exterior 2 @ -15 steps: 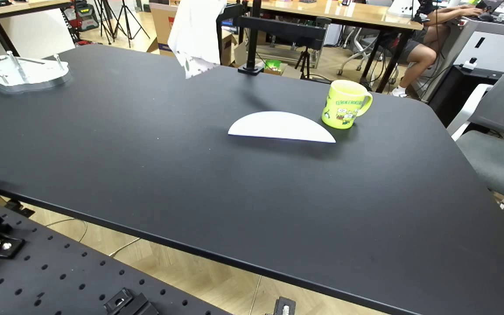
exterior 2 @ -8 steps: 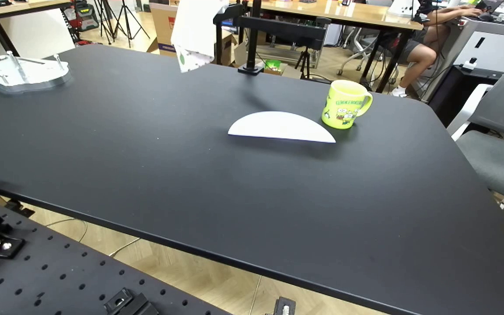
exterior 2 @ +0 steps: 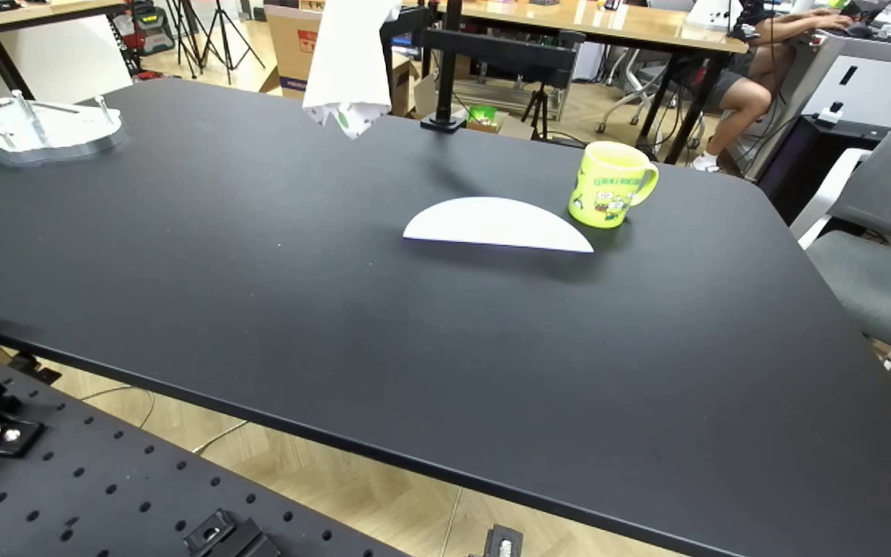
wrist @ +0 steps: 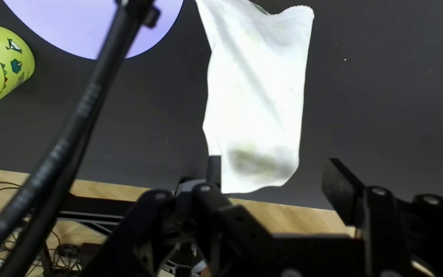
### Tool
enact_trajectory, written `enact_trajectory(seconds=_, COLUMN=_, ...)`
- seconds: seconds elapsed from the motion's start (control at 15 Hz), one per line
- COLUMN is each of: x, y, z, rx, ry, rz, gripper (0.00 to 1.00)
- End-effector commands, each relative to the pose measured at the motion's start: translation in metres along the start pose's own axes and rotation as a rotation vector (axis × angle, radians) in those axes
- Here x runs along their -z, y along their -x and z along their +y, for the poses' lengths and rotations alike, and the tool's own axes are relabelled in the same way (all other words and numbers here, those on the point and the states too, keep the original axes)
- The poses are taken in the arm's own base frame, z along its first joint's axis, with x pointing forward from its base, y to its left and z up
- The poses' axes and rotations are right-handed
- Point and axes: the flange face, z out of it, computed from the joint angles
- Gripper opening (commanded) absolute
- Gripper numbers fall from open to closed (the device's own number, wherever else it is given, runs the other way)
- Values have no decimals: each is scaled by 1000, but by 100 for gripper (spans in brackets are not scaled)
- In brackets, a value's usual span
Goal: Unhang the cloth from the stand,hang it back up and hang it again
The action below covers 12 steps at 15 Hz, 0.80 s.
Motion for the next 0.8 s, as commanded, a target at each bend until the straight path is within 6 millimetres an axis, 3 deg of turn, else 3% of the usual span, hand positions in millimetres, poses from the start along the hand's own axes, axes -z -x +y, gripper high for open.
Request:
enact_trajectory(seconds=0.0, x=12, y=-4, z=1, rx=17, ry=1, rz=26, gripper=98)
enact_trajectory(seconds=0.33, x=25, y=-6, z=-1, rx=131, ry=82, rz=167, gripper=100)
enact_trajectory(seconds=0.73, x=0, y=3, z=4, rx=145, ry=85, rz=203, gripper=100)
